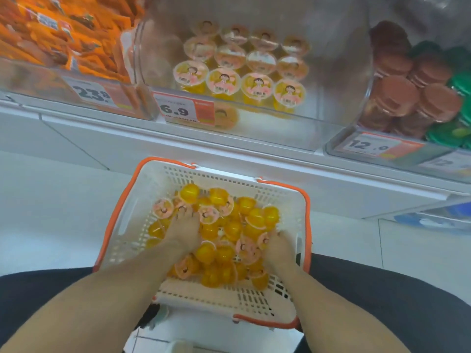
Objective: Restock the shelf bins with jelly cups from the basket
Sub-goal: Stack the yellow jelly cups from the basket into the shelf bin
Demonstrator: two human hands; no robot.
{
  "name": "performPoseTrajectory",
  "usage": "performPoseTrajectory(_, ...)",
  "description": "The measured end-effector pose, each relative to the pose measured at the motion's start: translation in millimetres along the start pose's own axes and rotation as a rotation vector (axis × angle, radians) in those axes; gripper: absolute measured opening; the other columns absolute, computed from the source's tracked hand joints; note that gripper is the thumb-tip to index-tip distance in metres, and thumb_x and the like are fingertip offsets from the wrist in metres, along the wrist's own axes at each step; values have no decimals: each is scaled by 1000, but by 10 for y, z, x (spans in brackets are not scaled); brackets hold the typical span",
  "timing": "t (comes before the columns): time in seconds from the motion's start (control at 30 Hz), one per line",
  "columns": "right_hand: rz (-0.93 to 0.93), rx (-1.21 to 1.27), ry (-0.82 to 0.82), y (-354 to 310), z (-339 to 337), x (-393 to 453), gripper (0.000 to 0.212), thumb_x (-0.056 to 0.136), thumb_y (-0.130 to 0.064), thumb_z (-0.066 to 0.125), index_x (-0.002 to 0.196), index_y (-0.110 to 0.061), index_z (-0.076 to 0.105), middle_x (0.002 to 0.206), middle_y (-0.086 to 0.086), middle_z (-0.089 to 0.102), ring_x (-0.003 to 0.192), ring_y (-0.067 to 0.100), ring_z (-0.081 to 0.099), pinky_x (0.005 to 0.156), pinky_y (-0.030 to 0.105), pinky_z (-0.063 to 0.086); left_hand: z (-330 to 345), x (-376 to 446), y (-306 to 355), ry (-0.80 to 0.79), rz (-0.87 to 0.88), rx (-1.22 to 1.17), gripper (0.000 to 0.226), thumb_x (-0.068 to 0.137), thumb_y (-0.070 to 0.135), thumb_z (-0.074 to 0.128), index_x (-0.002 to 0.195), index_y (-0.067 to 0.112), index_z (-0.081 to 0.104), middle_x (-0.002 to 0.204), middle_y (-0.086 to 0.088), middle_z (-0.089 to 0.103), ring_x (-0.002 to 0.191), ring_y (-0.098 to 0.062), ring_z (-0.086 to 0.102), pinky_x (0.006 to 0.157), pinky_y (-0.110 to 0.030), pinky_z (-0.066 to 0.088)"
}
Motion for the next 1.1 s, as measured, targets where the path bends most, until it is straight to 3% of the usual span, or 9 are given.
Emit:
performPoseTrajectory(0.1,-40,-37,39,67,25,178,36,103,-20,45,138,-15,49,146,8,44,134,24,41,113,34,33,-57,226,151,33,94,-10,63,93,24,54,150,13,29,158,-7,23,149,-29,15,120,-44,21)
performPoseTrajectory(0.23,-75,-116,10,173,144,256,20,96,-18,48,111,-14,61,128,14,57,114,30,55,100,42,47,55,473,234,-78,57,-3,70,93,28,60,150,11,23,157,-10,23,147,-32,16,118,-47,19)
performPoseTrajectory(0.33,-63,-81,64,133,170,294,25,102,-23,40,120,-14,56,125,8,55,108,24,55,91,35,48,297,541,234,-120,17,6,80,91,22,63,154,12,14,159,-12,17,145,-37,20,121,-50,15)
performPoseTrajectory(0.5,-57,-164,12,13,121,262,33,103,-19,38,134,-19,47,135,6,51,118,22,55,95,31,48,411,564,253,-58,6,-23,72,91,17,63,152,15,25,153,-12,23,130,-35,43,106,-39,42)
performPoseTrajectory(0.73,35,-166,-270,51,186,218,25,98,-17,52,123,-16,55,112,4,62,94,19,59,75,26,46,231,506,225,-14,2,-131,29,102,27,54,130,21,58,144,-11,38,101,-25,64,79,-34,52)
performPoseTrajectory(0.9,185,176,-434,-49,133,165,36,91,-25,62,125,-17,53,121,8,62,98,18,60,79,29,52,230,335,84,-62,-129,-746,28,103,20,52,82,4,62,80,-6,58,89,-33,70,60,-33,48)
performPoseTrajectory(0.97,234,432,-478,-165,100,171,39,88,-26,67,124,-20,54,124,8,61,100,23,64,79,39,60,242,201,-6,-133,-242,-1144,25,102,16,53,99,-6,64,88,-9,60,81,-33,74,55,-34,58)
performPoseTrajectory(1.03,272,670,-470,-295,-17,182,47,88,-16,69,131,-24,52,132,8,54,107,31,63,68,42,62,158,62,-76,-218,-291,-1456,27,101,14,54,119,-5,60,110,-15,66,81,-34,75,67,-39,63)
performPoseTrajectory(1.1,249,814,-440,-443,-249,186,45,94,-13,63,136,-26,49,136,9,51,110,34,63,76,46,62,-13,-58,-125,-297,-285,-1763,30,103,14,50,130,2,52,108,-15,72,91,-35,74,79,-42,62)
Point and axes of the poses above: each hand's wrist, its own x-axis towards the middle knuckle, its own z-axis out of the palm, y = z × x, the point moved 4 cm from there along x, towards the middle knuckle
